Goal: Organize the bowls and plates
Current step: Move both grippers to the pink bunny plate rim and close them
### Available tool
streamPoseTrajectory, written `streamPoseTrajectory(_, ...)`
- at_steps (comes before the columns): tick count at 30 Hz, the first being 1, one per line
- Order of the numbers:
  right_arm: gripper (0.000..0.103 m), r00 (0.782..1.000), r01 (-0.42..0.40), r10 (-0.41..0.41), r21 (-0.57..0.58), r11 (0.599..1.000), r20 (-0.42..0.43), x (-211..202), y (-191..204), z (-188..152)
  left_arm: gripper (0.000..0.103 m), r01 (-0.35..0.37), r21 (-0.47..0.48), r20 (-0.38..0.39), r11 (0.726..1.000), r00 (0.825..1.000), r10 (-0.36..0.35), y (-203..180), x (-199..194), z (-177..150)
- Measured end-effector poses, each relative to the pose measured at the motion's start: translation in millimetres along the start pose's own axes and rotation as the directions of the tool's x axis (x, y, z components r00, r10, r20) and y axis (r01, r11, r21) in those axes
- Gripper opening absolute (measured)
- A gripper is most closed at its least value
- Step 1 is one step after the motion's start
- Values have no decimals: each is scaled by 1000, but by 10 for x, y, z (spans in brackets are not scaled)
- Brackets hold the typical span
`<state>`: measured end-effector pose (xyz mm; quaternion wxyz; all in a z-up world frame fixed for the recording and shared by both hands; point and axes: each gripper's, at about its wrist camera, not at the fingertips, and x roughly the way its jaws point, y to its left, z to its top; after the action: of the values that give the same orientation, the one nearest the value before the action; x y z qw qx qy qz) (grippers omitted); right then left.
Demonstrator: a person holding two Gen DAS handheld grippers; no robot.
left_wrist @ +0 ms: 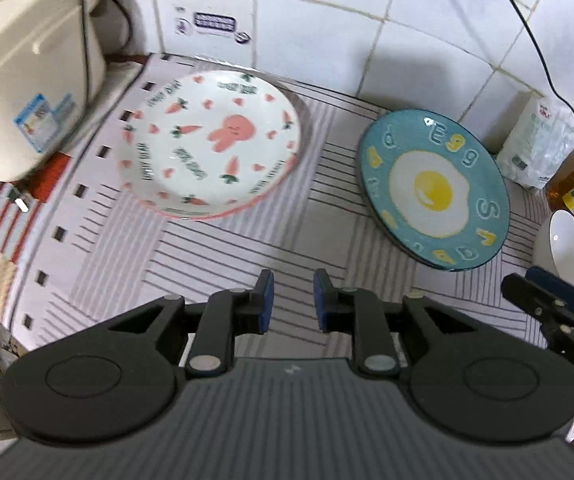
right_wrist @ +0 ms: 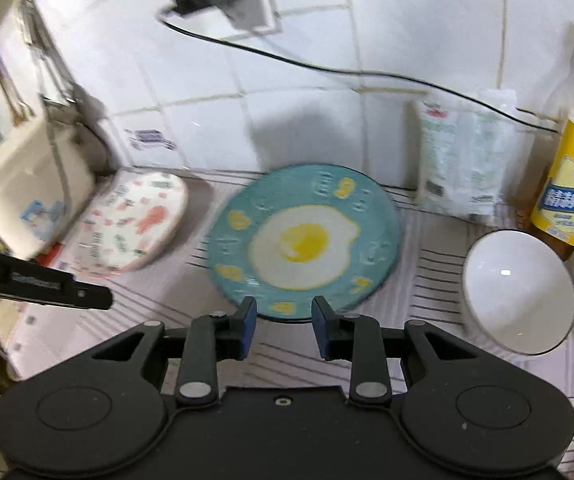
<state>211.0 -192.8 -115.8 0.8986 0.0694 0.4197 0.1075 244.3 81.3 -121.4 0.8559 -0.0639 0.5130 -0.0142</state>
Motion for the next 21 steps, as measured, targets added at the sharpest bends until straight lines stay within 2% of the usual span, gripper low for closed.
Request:
streamPoseTrajectory(3, 41, 999, -12, 14, -48, 999, 39, -85, 179, -18, 33, -7, -1, 20, 1000, 1000, 7, 165, -127, -11)
streamPoseTrajectory(7, 46, 996, -43, 49, -80, 996, 81, -187, 378, 2, 41, -40, 23, 62, 999, 997, 39, 352, -292, 19)
streamPoseTrajectory(9, 53, 991, -59, 71, -101, 993, 112, -232, 477, 18, 42, -52, 33, 82, 998, 995, 49, 441, -349, 39)
streamPoseTrajectory(11, 55, 987, -77, 92, -113, 991, 135, -252, 566, 30, 48, -69, 43, 92, 997, 994, 65, 513, -378, 57)
streamPoseTrajectory(14, 64, 976, -148, 163, -109, 983, 146, -221, 661, 53, 60, -108, 53, 114, 993, 988, 101, 642, -382, 80)
streamPoseTrajectory(16, 64, 970, -179, 194, -108, 978, 148, -168, 709, 67, 67, -120, 72, 119, 990, 987, 111, 742, -355, 100)
streamPoseTrajectory(20, 70, 961, -214, 228, -103, 971, 156, -38, 842, 97, 72, -122, 90, 115, 988, 987, 111, 936, -223, 165)
streamPoseTrajectory(21, 75, 959, -218, 233, -105, 970, 163, -6, 879, 90, 80, -121, 94, 119, 988, 987, 110, 986, -177, 189)
